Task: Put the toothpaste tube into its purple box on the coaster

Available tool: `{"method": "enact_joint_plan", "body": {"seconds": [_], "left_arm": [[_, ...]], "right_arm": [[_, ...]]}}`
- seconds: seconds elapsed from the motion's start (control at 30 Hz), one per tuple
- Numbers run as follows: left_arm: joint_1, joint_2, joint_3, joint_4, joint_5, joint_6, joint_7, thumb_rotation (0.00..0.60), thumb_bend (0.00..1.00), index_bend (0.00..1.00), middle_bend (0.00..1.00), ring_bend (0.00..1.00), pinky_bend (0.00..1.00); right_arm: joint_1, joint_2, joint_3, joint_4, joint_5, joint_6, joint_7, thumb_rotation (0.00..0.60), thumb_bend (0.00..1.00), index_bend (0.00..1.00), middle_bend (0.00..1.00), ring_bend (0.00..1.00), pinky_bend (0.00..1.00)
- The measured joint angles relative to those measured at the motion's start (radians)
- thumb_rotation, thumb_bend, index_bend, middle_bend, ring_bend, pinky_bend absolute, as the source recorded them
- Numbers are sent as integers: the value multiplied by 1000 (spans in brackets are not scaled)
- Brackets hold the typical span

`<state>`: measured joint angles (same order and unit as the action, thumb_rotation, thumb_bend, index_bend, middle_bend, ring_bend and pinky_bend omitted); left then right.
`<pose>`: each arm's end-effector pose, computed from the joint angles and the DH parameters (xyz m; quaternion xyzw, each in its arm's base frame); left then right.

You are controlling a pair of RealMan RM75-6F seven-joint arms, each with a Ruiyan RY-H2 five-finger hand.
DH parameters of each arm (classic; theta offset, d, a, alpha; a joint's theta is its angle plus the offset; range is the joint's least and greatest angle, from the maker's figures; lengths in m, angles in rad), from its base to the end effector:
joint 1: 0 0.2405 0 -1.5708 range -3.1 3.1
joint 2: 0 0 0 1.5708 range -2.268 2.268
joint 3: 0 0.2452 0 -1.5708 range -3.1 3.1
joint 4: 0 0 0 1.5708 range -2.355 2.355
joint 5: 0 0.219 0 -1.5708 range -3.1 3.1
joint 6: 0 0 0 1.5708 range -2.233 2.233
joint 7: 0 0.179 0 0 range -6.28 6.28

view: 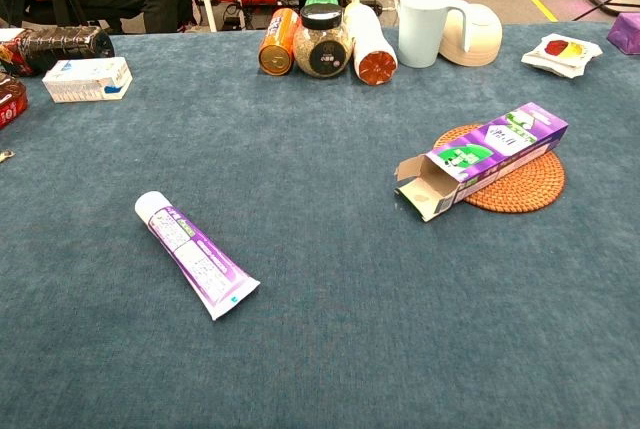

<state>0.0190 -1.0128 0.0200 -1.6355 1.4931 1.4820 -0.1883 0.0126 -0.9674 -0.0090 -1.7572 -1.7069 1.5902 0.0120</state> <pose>-0.3365 0.1667 0.1670 -0.5552 -0.4700 -0.3659 0.5805 -0.2657 -0.1788 0.1714 0.6288 -0.3561 0.4212 0.5480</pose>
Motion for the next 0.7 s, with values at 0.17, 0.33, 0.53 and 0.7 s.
{"method": "enact_joint_plan", "body": {"seconds": [0.17,0.33,0.53,0.7], "left_arm": [[0,0,1,1,0,-1,0,600,27,0,0,0,52],[-2,-3,0,5,-1,-5,1,600,27,0,0,0,51],[-21,-39,-8,36,9,-15,27,600,28,0,0,0,51],[-62,-103,-22,83,41,-34,46,600,28,0,0,0,51]], "right_arm": [[0,0,0,0,-1,1,1,600,56,86,11,0,12],[0,0,-1,0,-1,-1,0,600,57,86,11,0,12],[-2,3,-1,-4,0,4,6,600,57,87,11,0,12],[-6,9,3,-5,4,14,21,600,57,87,11,0,12]]}}
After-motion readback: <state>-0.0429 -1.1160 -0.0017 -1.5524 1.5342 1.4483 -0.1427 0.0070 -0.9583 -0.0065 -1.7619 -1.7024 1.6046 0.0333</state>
